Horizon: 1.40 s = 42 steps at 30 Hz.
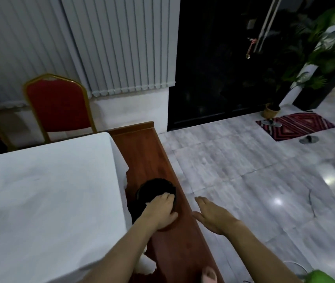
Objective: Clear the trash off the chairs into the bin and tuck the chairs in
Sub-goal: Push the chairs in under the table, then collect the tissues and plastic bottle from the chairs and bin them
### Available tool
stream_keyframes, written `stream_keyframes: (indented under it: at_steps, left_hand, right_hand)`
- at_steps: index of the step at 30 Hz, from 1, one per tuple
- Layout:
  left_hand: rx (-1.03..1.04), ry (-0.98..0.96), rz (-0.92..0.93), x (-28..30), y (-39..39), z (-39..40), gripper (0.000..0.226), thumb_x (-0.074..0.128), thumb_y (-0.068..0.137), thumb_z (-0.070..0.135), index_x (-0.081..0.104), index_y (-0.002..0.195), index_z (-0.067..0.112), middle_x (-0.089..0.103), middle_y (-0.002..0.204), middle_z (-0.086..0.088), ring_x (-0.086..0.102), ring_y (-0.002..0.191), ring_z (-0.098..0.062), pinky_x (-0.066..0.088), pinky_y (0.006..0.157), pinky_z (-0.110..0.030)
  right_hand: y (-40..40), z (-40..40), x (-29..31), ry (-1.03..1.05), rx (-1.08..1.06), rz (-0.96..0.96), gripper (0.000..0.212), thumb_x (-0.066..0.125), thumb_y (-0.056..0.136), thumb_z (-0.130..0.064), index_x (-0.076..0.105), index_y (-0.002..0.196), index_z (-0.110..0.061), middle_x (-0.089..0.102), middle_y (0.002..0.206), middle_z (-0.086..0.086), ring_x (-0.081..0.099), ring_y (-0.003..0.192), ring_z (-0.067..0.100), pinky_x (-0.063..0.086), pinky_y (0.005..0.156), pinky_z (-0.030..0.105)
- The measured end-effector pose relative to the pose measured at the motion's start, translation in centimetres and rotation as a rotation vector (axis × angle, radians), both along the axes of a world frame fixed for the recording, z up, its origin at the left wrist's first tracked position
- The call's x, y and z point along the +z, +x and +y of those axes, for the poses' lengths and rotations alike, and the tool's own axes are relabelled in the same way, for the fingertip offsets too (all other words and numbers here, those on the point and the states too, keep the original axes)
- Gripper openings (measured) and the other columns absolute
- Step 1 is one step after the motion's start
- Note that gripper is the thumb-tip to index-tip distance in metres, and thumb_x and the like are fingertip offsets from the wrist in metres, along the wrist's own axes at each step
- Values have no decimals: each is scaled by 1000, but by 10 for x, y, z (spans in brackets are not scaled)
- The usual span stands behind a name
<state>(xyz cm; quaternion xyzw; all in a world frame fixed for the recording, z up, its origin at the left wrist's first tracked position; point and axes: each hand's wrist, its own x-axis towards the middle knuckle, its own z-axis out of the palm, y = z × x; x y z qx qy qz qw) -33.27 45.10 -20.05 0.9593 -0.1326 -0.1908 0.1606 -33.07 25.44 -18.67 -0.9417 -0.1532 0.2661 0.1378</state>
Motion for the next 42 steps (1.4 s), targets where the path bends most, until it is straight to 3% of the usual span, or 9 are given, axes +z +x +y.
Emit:
stream_keyframes:
  at_steps: [4,8,16,21,29,36,42]
  left_hand:
    - [10,100,42,-6,60,-17,57,48,93,32,34,141,4,40,144,-16,40,131,-32,33,111,-38]
    - [104,158,80,-6,145,-34,55,51,92,32,36,138,4,42,141,-16,40,129,-34,31,110,-38]
    - [203,213,106,1,255,-56,56,50,92,34,37,137,4,44,139,-16,42,130,-33,33,111,-40]
    - [298,172,127,-3,308,-43,55,48,93,35,36,139,7,43,140,-14,41,130,-32,33,109,-38]
    - [539,28,117,-21,408,33,60,51,93,34,30,143,7,37,146,-14,37,134,-32,35,111,-41]
    - [830,-48,119,-35,501,146,59,49,93,32,30,143,5,39,142,-15,41,130,-33,36,108,-41]
    - [1045,-52,112,-24,528,230,49,52,89,31,41,131,8,47,133,-14,46,123,-31,39,104,-41]
  right_hand:
    - [66,-14,-23,34,-2,21,77,22,92,-61,14,149,-10,21,157,11,29,141,24,28,114,38]
    - [147,-39,-42,80,47,24,64,33,98,-45,15,149,-10,25,156,10,33,138,26,30,113,39]
    - [280,-84,-29,105,79,32,61,32,99,-44,19,148,-10,26,155,8,35,137,23,33,110,37]
    - [351,-70,-25,107,168,19,60,32,99,-45,20,148,-12,28,154,6,36,136,22,34,108,34]
    - [482,11,-27,65,391,24,61,34,99,-43,19,148,-11,28,154,8,36,136,23,34,110,36]
    - [619,152,-31,53,587,94,62,36,97,-46,24,147,-12,34,150,7,40,134,21,33,112,34]
    - [680,279,-16,105,791,116,59,37,98,-44,23,148,-16,30,153,2,38,137,19,28,113,29]
